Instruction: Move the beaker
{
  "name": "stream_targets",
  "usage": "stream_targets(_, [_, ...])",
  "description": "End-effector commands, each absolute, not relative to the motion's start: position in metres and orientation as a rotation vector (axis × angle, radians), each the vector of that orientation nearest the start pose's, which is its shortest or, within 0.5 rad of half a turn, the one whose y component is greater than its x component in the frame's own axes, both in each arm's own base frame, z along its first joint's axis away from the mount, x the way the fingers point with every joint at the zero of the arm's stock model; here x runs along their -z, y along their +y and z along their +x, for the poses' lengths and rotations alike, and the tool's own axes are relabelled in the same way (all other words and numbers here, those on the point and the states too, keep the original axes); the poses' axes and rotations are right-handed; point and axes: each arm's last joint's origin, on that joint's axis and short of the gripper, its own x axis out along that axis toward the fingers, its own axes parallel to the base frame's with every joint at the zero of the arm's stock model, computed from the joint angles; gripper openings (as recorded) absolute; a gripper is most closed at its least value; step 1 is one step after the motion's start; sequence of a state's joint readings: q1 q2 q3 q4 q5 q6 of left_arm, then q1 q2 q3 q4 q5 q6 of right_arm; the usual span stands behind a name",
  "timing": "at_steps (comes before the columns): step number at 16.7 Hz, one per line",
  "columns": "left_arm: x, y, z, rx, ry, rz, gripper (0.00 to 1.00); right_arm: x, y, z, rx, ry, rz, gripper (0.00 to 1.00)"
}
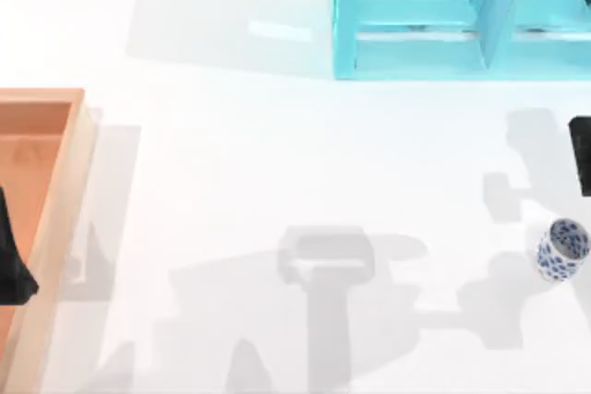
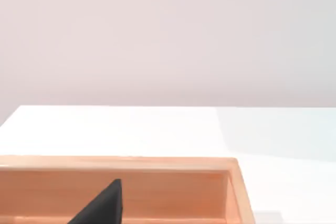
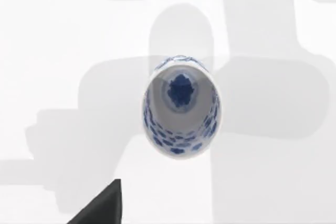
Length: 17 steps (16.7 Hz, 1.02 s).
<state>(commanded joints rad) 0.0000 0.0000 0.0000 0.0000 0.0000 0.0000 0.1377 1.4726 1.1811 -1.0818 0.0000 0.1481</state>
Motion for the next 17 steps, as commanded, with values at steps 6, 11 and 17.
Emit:
stream_targets(6, [-0.16,-0.001,0.106,0.0,0.0,0.0,1.0,-0.239,0.051,0.302,0.008,1.572,0.008,1.0])
stream_targets(11, [-0.16,-0.001,0.106,0.0,0.0,0.0,1.0,-0.238,0.049,0.302,0.011,1.571,0.011,1.0])
stream_targets(17, [-0.16,-0.001,0.106,0.0,0.0,0.0,1.0,-0.182,0.051,0.307,0.007,1.564,0.009,1.0])
